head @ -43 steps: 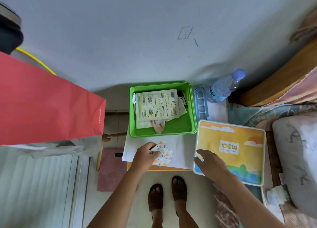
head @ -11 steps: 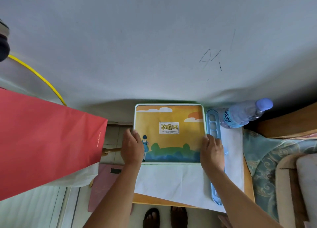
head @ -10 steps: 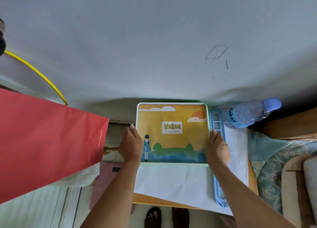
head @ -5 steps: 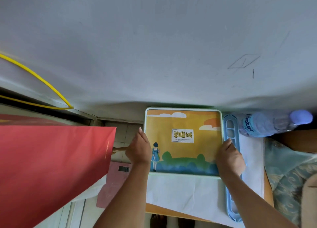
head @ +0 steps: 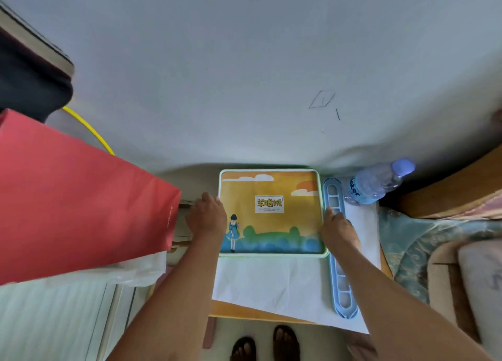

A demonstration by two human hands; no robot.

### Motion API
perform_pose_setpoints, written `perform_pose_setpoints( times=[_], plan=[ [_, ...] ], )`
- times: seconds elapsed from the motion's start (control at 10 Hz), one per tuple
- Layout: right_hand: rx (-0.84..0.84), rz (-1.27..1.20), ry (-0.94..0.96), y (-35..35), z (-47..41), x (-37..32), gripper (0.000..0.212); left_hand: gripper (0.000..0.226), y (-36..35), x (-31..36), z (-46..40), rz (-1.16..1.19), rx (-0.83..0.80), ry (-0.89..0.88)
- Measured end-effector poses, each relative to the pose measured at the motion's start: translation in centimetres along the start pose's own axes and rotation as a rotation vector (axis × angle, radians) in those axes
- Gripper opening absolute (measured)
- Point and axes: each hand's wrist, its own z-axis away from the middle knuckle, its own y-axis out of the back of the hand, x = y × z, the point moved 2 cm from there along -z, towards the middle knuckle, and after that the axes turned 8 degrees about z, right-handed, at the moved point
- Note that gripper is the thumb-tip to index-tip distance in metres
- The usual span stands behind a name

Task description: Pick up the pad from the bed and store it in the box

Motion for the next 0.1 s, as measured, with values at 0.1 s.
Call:
perform_pose_setpoints(
  times=[0.1],
  plan=[
    [-0.013,0.016,0.045,0.93,2.40,1.07,0.047,0.036,1.68,0.64,2.98,-0.039,-0.149,-0.105]
  ],
)
